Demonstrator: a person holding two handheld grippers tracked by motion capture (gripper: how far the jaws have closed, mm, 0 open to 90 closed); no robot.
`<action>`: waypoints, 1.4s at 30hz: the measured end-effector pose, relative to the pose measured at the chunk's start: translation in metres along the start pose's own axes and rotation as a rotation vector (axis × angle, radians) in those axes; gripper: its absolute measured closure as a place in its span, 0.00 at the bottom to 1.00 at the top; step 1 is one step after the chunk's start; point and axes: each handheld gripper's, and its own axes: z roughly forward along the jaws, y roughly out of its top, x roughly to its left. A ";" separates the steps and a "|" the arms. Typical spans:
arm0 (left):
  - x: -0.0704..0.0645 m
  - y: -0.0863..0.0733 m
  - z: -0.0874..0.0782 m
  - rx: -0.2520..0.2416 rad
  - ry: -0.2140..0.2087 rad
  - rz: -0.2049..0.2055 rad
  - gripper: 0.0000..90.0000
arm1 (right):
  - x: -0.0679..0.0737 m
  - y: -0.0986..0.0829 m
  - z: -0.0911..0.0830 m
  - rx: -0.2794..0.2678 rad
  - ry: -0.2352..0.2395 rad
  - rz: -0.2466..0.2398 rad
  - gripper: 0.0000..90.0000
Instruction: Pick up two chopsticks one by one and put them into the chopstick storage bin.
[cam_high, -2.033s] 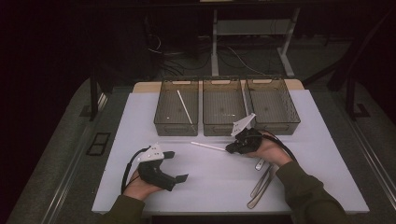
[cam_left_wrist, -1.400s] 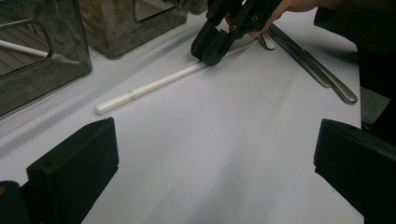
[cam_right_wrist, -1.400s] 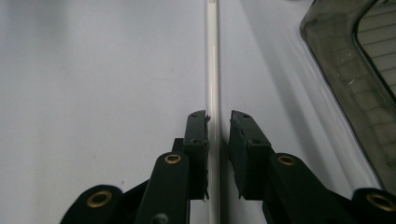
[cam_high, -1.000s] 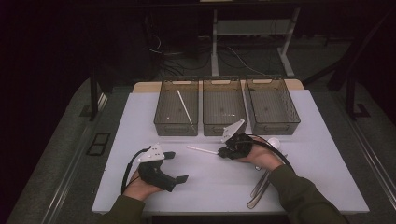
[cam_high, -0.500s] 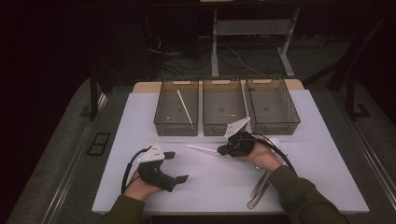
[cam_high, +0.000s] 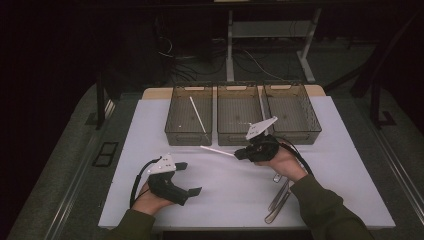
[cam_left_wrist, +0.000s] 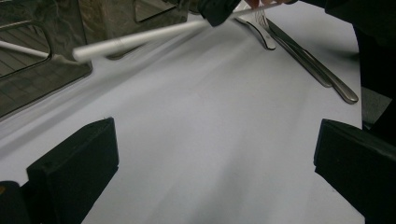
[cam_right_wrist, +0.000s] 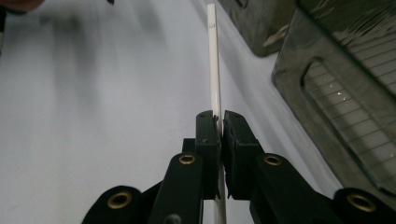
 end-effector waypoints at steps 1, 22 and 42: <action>0.000 0.000 0.000 0.000 0.001 0.000 0.00 | -0.001 0.002 -0.002 -0.006 -0.001 0.011 0.94; -0.002 0.000 0.001 -0.018 -0.002 -0.011 0.00 | -0.024 0.058 -0.015 -0.072 -0.111 0.120 0.94; -0.003 0.001 0.002 -0.021 -0.013 -0.007 0.00 | -0.054 0.118 0.027 -0.029 -0.238 0.215 0.94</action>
